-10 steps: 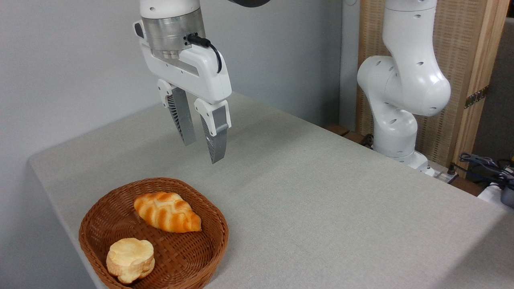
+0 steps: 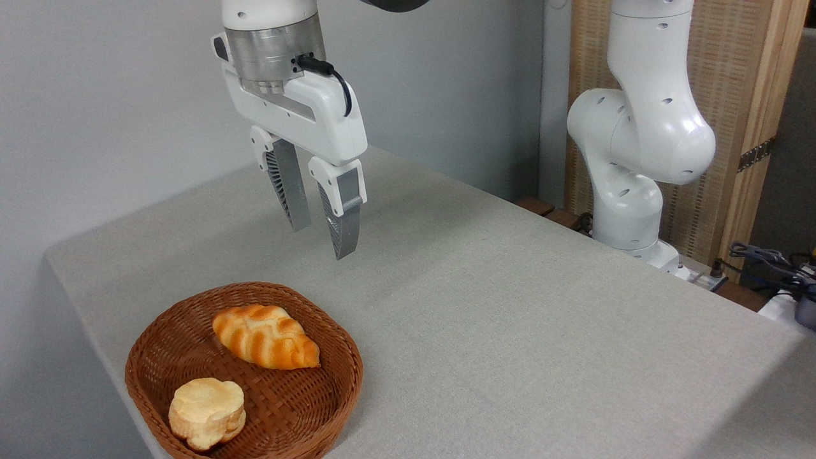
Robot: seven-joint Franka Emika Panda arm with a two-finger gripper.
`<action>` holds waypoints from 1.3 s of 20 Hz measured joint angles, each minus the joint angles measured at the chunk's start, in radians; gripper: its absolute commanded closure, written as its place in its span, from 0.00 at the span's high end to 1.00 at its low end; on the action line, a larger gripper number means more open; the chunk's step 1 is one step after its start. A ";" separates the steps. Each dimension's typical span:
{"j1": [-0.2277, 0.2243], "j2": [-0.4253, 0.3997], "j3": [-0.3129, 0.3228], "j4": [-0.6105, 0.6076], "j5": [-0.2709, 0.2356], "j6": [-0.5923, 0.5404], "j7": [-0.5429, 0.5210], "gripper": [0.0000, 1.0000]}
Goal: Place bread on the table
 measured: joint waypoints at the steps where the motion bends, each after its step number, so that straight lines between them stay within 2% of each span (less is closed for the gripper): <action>1: 0.000 0.000 0.000 0.000 0.000 0.000 0.000 1.00; 21: -0.001 0.018 -0.005 -0.002 -0.002 0.004 -0.009 1.00; 26: -0.008 0.046 -0.011 -0.001 -0.031 0.091 -0.063 1.00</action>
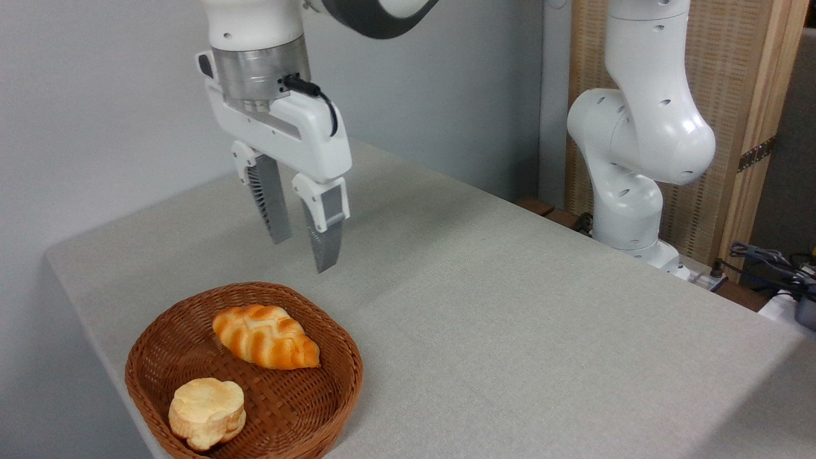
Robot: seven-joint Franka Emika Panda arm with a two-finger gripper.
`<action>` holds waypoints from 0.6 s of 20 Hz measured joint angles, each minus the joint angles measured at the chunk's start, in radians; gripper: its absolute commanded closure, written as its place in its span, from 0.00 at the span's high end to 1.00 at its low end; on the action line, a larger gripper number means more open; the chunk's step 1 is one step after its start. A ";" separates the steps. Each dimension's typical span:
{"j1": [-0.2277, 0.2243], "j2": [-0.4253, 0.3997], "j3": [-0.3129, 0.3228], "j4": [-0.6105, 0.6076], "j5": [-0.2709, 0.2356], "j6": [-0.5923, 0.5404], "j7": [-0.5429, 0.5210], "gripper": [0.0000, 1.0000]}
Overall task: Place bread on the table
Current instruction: 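Move the open gripper down over the round pale bun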
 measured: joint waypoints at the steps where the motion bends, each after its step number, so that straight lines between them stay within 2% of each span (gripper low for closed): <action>1: -0.007 0.009 -0.002 0.000 -0.009 0.028 -0.027 1.00; 4: -0.022 0.048 -0.025 -0.001 -0.027 0.125 -0.152 1.00; 9: -0.030 0.141 -0.080 -0.002 -0.027 0.269 -0.340 1.00; 12: -0.031 0.180 -0.082 -0.002 -0.025 0.304 -0.480 1.00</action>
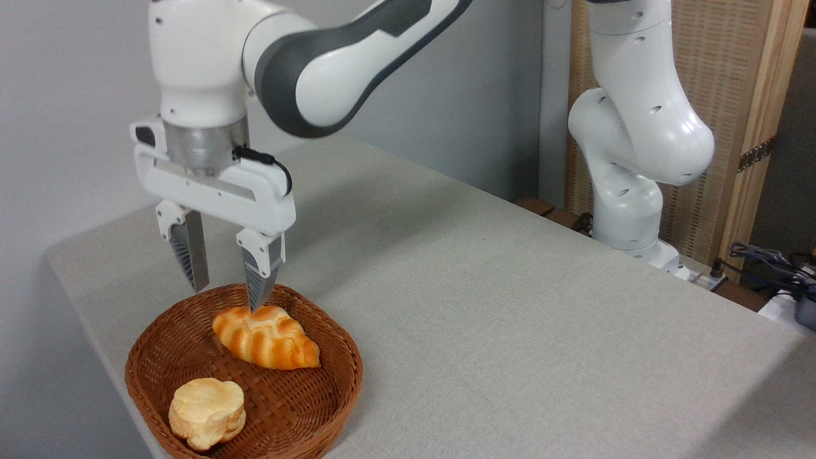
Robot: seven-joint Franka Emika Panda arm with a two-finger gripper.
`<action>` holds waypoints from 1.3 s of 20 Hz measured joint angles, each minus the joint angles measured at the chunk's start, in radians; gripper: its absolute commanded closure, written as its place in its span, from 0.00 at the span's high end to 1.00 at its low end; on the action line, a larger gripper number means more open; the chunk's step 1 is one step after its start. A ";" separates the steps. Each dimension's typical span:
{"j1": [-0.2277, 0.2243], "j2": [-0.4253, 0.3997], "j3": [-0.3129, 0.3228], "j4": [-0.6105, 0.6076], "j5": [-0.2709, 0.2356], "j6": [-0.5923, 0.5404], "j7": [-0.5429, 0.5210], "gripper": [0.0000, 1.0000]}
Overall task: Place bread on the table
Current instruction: 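Move the open gripper down over the round pale bun, then lower the gripper around the round bun and close on it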
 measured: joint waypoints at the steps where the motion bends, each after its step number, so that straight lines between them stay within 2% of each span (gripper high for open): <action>1: 0.000 0.007 0.000 0.000 0.001 0.000 -0.033 1.00; 4: 0.001 0.017 0.000 0.000 0.009 -0.001 -0.064 1.00; 7: 0.000 0.017 -0.004 0.004 0.099 -0.001 0.028 1.00; 9: -0.001 0.014 -0.010 0.013 0.131 0.000 0.074 1.00; 11: 0.001 0.011 -0.009 0.027 0.165 0.020 0.085 1.00; 13: 0.005 0.011 -0.007 0.031 0.202 0.091 0.087 1.00; 17: 0.012 0.050 -0.006 0.024 0.241 0.201 0.087 1.00; 22: 0.029 0.091 -0.005 0.023 0.318 0.216 0.087 1.00; 26: 0.056 0.092 -0.005 0.023 0.354 0.216 0.097 1.00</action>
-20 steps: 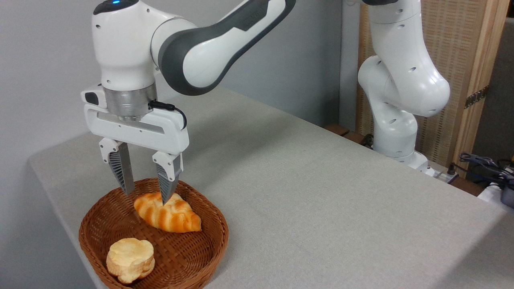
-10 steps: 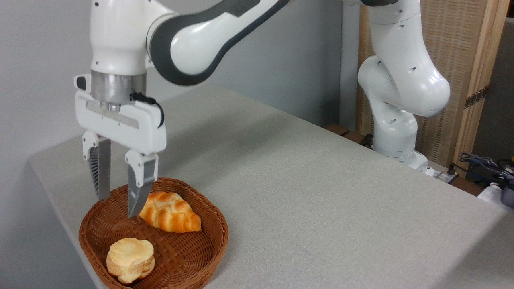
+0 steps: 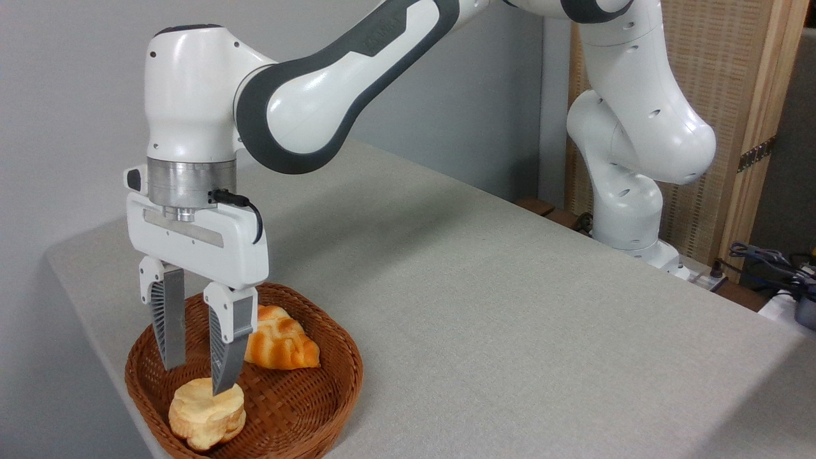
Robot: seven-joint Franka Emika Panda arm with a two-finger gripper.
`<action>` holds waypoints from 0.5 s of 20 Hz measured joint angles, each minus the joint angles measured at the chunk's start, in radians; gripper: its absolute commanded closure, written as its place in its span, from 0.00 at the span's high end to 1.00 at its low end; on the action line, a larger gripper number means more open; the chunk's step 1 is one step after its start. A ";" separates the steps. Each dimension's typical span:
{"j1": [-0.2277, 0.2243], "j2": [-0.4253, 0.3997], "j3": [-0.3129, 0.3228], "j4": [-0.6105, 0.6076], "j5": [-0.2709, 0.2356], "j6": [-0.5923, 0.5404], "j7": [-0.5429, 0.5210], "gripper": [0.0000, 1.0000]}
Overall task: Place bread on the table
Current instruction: 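Lower the gripper around the round bun and close on it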
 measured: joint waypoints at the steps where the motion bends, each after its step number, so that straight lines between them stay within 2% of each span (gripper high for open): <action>1: 0.002 0.002 0.000 0.000 0.005 0.000 0.001 1.00; 10: 0.002 0.039 -0.001 -0.001 0.012 0.004 0.001 1.00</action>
